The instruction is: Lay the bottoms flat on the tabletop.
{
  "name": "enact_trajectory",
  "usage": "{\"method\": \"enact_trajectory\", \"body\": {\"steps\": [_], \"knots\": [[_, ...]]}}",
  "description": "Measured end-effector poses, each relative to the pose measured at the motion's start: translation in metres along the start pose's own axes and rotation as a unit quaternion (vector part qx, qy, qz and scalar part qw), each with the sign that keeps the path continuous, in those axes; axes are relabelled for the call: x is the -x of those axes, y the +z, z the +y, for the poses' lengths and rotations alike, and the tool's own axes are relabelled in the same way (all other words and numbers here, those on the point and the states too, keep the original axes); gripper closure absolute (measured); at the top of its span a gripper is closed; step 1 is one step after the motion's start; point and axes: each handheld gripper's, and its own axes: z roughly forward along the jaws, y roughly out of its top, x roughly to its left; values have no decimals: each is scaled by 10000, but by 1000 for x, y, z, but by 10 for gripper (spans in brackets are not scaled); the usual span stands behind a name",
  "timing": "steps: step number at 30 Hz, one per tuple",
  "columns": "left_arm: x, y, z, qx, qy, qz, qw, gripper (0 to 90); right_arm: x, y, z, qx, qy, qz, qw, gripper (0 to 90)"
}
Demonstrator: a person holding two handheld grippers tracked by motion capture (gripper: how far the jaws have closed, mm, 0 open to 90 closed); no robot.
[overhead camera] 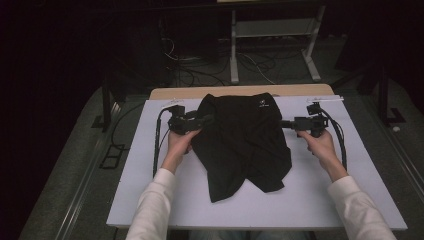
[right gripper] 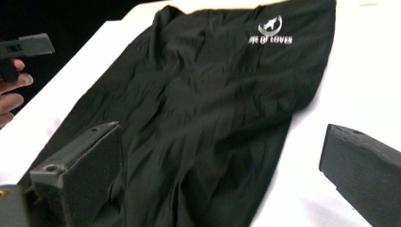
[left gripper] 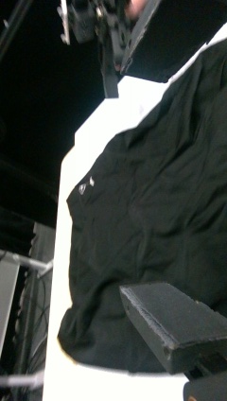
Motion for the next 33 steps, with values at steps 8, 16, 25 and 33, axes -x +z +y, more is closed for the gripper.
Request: {"method": "enact_trajectory", "body": {"steps": [8, 16, 25, 33], "knots": [[21, 0, -11, -176, 233, -165, 9994, 0, -6, -14, -19, -111, -14, -93, 9999, 5], [49, 9, -22, -442, 453, -393, 9972, 0, -6, -33, -39, -106, 89, -210, 9997, 6], [93, 34, -34, -826, 957, -733, 9893, 0, -8, -45, -55, -155, 131, -229, 9995, 8], [116, 51, -46, -1064, 1115, -996, 9830, 0, -14, -46, -64, -269, 88, -154, 9995, 8]]}}
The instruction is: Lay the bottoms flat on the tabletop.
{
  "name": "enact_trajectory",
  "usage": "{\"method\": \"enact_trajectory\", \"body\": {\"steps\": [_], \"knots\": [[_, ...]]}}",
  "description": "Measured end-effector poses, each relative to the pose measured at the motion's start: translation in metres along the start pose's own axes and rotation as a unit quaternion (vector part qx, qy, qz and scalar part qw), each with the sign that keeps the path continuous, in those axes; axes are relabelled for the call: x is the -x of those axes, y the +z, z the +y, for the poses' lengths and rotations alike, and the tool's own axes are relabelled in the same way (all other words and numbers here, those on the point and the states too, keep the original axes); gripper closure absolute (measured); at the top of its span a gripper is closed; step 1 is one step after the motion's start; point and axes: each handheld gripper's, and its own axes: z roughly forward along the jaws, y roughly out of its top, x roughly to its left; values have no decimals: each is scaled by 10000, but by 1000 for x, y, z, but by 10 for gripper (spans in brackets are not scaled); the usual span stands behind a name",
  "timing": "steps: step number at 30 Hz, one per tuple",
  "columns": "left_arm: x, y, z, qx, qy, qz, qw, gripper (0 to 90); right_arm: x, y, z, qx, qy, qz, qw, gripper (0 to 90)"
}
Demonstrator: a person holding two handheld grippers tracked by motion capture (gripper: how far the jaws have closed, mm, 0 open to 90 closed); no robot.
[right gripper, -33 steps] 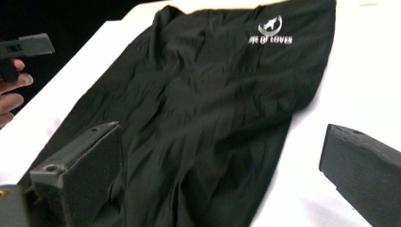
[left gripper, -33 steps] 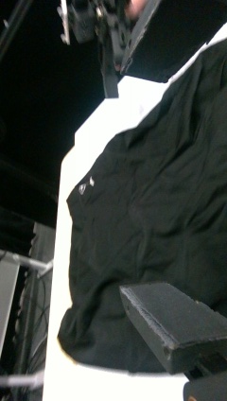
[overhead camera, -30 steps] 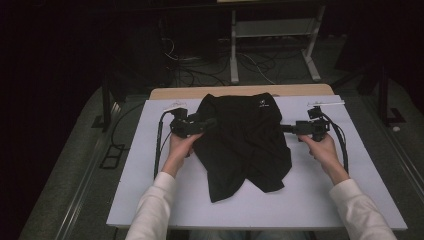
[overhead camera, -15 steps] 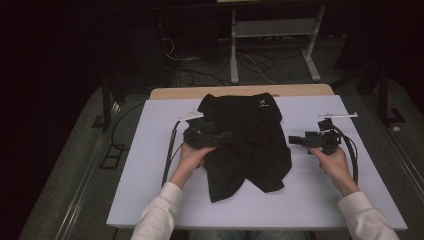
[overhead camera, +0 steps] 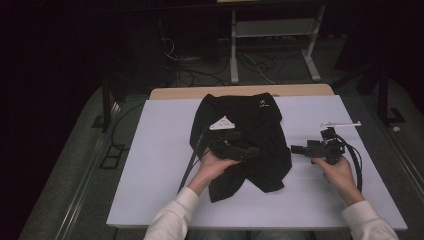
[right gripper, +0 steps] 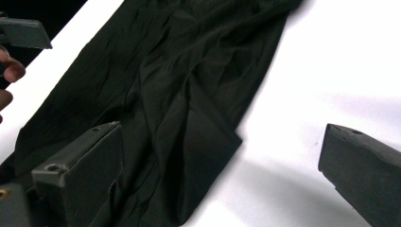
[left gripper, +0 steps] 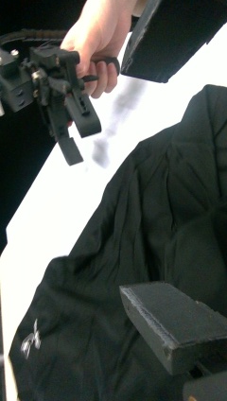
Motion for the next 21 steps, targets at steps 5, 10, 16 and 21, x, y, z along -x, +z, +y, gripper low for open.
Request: {"method": "enact_trajectory", "body": {"steps": [5, 10, 16, 21], "knots": [[16, 16, -4, -220, 176, -171, 9995, 0, -2, 0, -5, -64, -6, 37, 10000, 9], [34, 31, -10, -501, 399, -305, 9975, 0, -3, 2, -9, -175, -53, 59, 9998, 53], [54, 50, -21, -994, 701, -608, 9907, 0, -5, 8, -13, -380, -108, 86, 9992, 114], [68, 60, -31, -1296, 1013, -595, 9846, 0, -8, 14, -14, -579, -218, 96, 9980, 144]]}}
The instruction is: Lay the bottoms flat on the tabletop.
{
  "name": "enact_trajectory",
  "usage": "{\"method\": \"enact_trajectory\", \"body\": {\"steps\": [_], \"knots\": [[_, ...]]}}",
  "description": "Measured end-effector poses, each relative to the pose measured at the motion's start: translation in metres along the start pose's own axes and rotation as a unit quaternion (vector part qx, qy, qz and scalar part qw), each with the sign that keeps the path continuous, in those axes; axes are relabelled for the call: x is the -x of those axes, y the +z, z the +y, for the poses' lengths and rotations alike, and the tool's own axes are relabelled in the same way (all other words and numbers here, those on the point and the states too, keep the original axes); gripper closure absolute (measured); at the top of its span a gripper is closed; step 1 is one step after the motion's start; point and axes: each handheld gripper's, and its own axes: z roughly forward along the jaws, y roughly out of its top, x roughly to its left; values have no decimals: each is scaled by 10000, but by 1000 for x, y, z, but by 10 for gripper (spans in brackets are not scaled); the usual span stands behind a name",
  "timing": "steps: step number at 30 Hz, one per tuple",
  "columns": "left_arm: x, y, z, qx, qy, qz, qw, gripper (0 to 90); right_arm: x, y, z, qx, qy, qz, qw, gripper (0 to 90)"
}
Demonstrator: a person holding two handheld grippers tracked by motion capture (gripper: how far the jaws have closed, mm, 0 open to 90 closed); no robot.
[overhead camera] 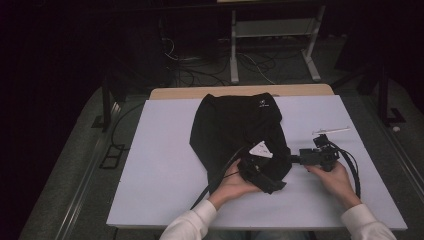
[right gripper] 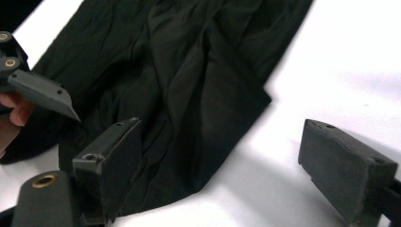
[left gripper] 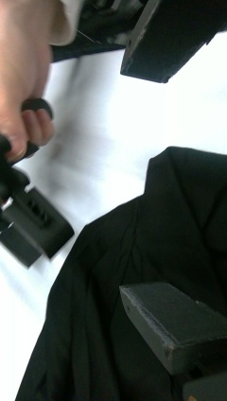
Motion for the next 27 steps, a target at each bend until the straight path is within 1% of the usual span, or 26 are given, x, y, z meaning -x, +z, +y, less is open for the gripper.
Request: {"method": "enact_trajectory", "body": {"steps": [2, 3, 5, 8, 9, 10, 11, 12, 13, 14, 15, 16, 17, 18, 19, 20, 21, 23, 25, 26, 27], "knots": [[4, 6, -2, -118, 41, -39, 9999, 0, -2, 3, 0, -114, -106, -17, 9999, 183], [6, 9, -3, -175, 73, -36, 9998, 0, -2, 3, 0, -114, -106, -17, 9999, 183], [10, 13, -5, -281, 189, -18, 9994, 13, -4, 5, -1, -130, -162, -66, 9998, 225], [15, 19, -7, -356, 392, 96, 9986, 66, -5, 6, 0, -153, -249, -79, 9995, 297], [17, 20, -8, -381, 532, 186, 9977, 137, -7, 7, 0, -187, -359, -93, 9991, 362], [21, 21, -10, -496, 919, 445, 9935, 170, -8, 8, 0, -206, -393, -89, 9990, 394], [21, 21, -10, -496, 919, 445, 9935, 214, -8, 8, 0, -206, -393, -89, 9990, 394], [23, 22, -11, -579, 1079, 525, 9911, 214, -9, 9, 0, -201, -417, -89, 9989, 423], [24, 24, -12, -685, 1258, 665, 9875, 372, -11, 10, 0, -236, -457, -65, 9987, 517], [26, 24, -13, -669, 1364, 743, 9856, 402, -11, 10, 0, -236, -457, -65, 9987, 517], [26, 24, -12, -676, 1407, 766, 9848, 468, -11, 12, 0, -248, -433, -40, 9987, 595], [27, 24, -11, -676, 1449, 882, 9832, 545, -11, 13, 0, -261, -389, -18, 9989, 653], [27, 24, -11, -696, 1492, 958, 9817, 606, -10, 13, 1, -295, -350, -1, 9989, 732], [26, 24, -10, -688, 1488, 985, 9815, 606, -10, 13, 1, -295, -350, -1, 9989, 732], [25, 24, -9, -714, 1463, 984, 9817, 669, -9, 14, 1, -356, -338, 22, 9988, 783], [23, 23, -8, -703, 1392, 910, 9836, 736, -9, 14, 1, -384, -353, 6, 9986, 824], [19, 22, -6, -662, 1246, 817, 9866, 820, -9, 13, 2, -402, -337, 28, 9986, 852], [12, 18, -4, -624, 968, 709, 9908, 830, -8, 11, 3, -393, -316, 64, 9987, 856], [6, 12, -3, -471, 730, 604, 9944, 838, -7, 4, 6, -297, -263, 204, 9990, 860], [3, 8, -1, -363, 602, 548, 9960, 838, -7, 4, 6, -297, -263, 204, 9990, 860], [-3, -2, 2, -186, 345, 451, 9982, 841, -5, 0, 9, -277, -107, 317, 9991, 860]]}}
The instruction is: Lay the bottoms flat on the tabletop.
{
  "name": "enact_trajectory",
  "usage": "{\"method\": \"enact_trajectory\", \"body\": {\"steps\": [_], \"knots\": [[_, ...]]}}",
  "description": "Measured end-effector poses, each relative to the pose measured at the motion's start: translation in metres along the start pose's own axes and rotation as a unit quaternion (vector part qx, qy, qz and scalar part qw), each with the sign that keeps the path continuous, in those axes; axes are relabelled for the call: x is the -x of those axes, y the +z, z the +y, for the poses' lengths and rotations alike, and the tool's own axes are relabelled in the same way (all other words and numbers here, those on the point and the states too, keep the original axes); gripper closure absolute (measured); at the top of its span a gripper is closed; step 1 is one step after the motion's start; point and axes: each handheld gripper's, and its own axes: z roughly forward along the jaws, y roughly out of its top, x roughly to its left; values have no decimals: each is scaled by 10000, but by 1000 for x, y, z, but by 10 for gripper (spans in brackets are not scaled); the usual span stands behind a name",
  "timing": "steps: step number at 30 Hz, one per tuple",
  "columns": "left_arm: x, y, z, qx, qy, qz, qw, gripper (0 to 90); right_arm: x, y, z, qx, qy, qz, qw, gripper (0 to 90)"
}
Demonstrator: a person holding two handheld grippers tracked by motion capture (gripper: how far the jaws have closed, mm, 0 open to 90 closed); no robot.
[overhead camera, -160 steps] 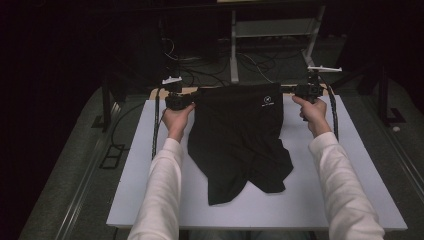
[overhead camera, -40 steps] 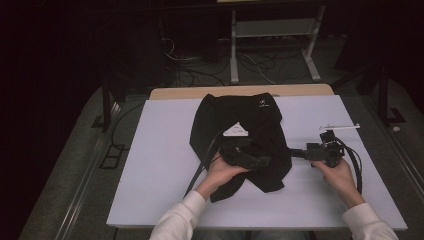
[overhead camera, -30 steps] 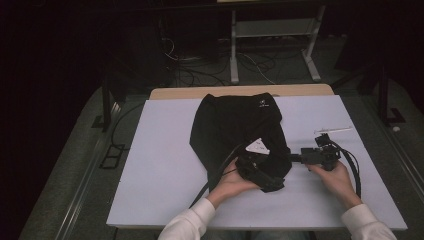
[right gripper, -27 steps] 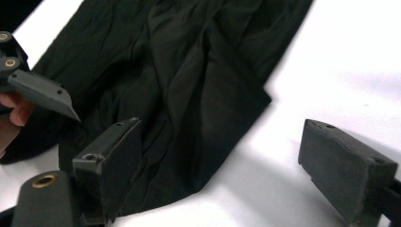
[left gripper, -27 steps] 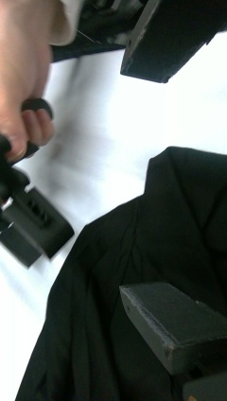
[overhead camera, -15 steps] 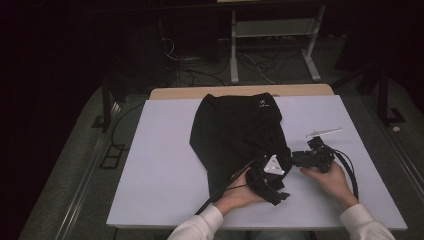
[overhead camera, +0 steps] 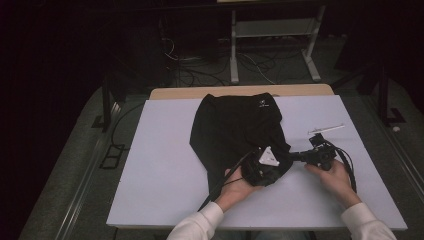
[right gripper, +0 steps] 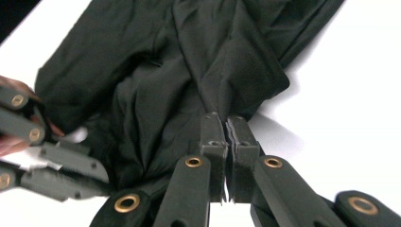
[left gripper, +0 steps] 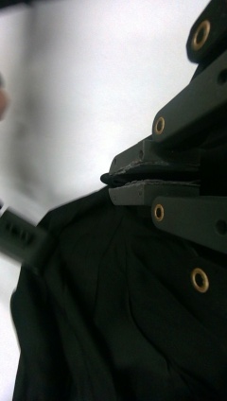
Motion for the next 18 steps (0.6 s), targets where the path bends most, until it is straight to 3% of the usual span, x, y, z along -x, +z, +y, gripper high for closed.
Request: {"method": "enact_trajectory", "body": {"steps": [1, 2, 3, 4, 5, 6, 9, 11, 12, 13, 14, 15, 16, 17, 18], "knots": [[0, 0, 0, 0, 0, 0, 10000, 843, 0, -3, 2, 17, 50, 38, 10000, 860], [-8, -12, 4, 212, -199, -46, 9996, 844, -1, -6, 4, 54, 82, 87, 9999, 860], [-8, -12, 4, 212, -199, -46, 9996, 844, -1, -6, 4, 54, 82, 87, 9999, 860], [-18, -25, 6, 532, -440, -59, 9976, 845, -3, -11, 11, 122, 37, 136, 9998, 859], [-24, -32, 7, 684, -585, -63, 9959, 846, -5, -13, 15, 160, 22, 138, 9998, 860], [-24, -32, 7, 684, -585, -63, 9959, 848, -6, -15, 20, 204, 14, 137, 9997, 860], [-44, -52, 4, 1150, -1129, -45, 9869, 848, -10, -18, 32, 262, -15, 104, 9996, 860], [-59, -64, -2, 1369, -1483, -3, 9794, 849, -16, -18, 54, 392, -65, 148, 9991, 860], [-66, -69, -5, 1407, -1634, 20, 9765, 849, -19, -16, 63, 410, -101, 159, 9990, 860], [-73, -74, -9, 1403, -1745, 97, 9746, 849, -19, -16, 63, 410, -101, 159, 9990, 860], [-78, -78, -13, 1402, -1814, 210, 9731, 850, -26, -10, 80, 410, -209, 144, 9988, 860], [-84, -81, -17, 1412, -1889, 276, 9714, 850, -26, -10, 80, 410, -209, 144, 9988, 860], [-89, -83, -23, 1431, -2010, 288, 9687, 850, -34, 1, 94, 382, -296, 103, 9988, 860], [-94, -85, -29, 1491, -2153, 276, 9647, 850, -34, 1, 94, 382, -296, 103, 9988, 860], [-104, -85, -41, 1531, -2400, 256, 9583, 849, -40, 16, 104, 345, -379, 22, 9987, 858]]}}
